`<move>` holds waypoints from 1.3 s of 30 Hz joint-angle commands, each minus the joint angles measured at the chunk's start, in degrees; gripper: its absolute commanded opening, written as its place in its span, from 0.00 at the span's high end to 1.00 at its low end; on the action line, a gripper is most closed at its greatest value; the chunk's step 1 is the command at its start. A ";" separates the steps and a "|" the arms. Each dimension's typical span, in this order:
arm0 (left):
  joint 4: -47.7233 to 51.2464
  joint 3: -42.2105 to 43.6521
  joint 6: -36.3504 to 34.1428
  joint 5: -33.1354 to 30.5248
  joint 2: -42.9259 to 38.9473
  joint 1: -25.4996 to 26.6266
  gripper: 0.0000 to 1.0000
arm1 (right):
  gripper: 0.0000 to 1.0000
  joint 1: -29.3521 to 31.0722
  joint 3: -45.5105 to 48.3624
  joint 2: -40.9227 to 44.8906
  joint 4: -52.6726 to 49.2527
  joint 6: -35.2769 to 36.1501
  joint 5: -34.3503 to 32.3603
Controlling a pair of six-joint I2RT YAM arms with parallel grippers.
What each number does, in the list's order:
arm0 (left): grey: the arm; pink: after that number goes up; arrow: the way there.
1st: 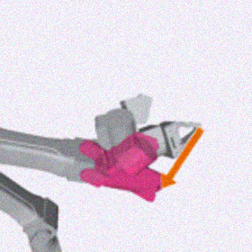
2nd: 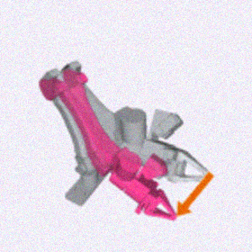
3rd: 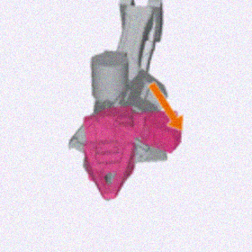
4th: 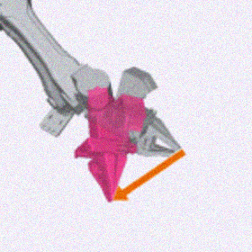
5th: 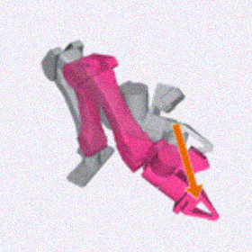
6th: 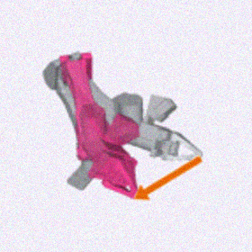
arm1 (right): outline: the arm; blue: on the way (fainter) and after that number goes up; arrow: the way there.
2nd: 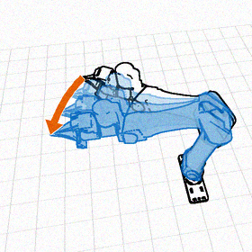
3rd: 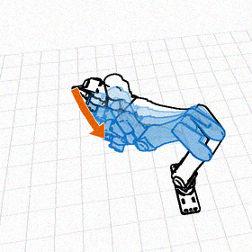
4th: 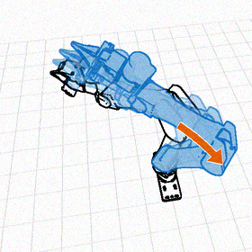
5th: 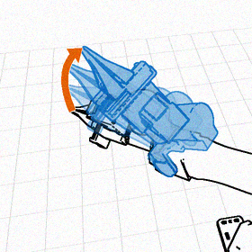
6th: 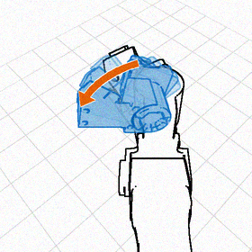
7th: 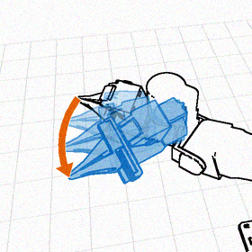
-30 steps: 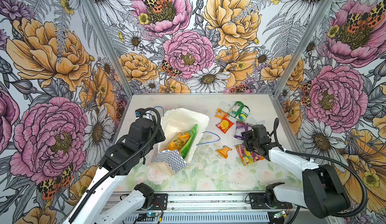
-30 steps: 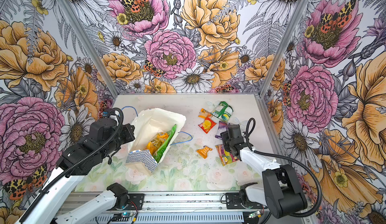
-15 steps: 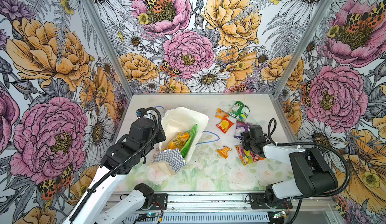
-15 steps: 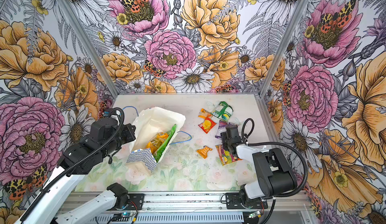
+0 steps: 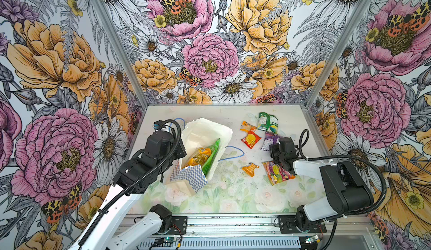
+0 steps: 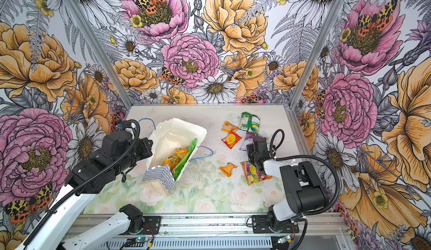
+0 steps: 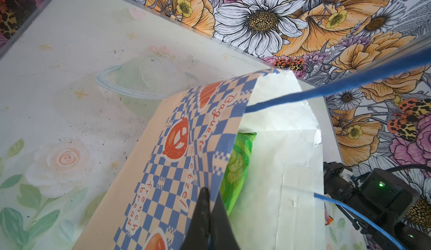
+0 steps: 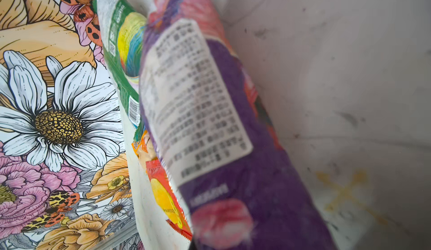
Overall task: Place the snacks into the paper bag
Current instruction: 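Grasp the purple candy bag with the right gripper, then lift the purple candy bag with the right gripper toward the paper bag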
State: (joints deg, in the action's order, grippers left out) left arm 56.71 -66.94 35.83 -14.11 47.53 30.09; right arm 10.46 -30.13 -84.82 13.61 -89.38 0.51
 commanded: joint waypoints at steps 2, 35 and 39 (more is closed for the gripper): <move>-1.85 0.14 -0.41 1.24 -0.15 -0.47 1.00 | 1.00 -0.36 0.01 4.91 -4.49 5.23 -2.71; -2.26 -3.11 -2.48 -3.74 3.28 8.63 1.00 | 1.00 -1.32 -15.84 25.67 -40.74 38.05 13.73; -2.26 -3.20 -2.39 -6.10 3.01 10.78 1.00 | 1.00 -0.51 -22.09 25.60 -45.68 41.85 14.34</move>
State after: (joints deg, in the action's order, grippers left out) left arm 55.68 -68.58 33.98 -17.61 50.96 39.77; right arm 9.45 -47.27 -60.45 -28.45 -53.08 13.50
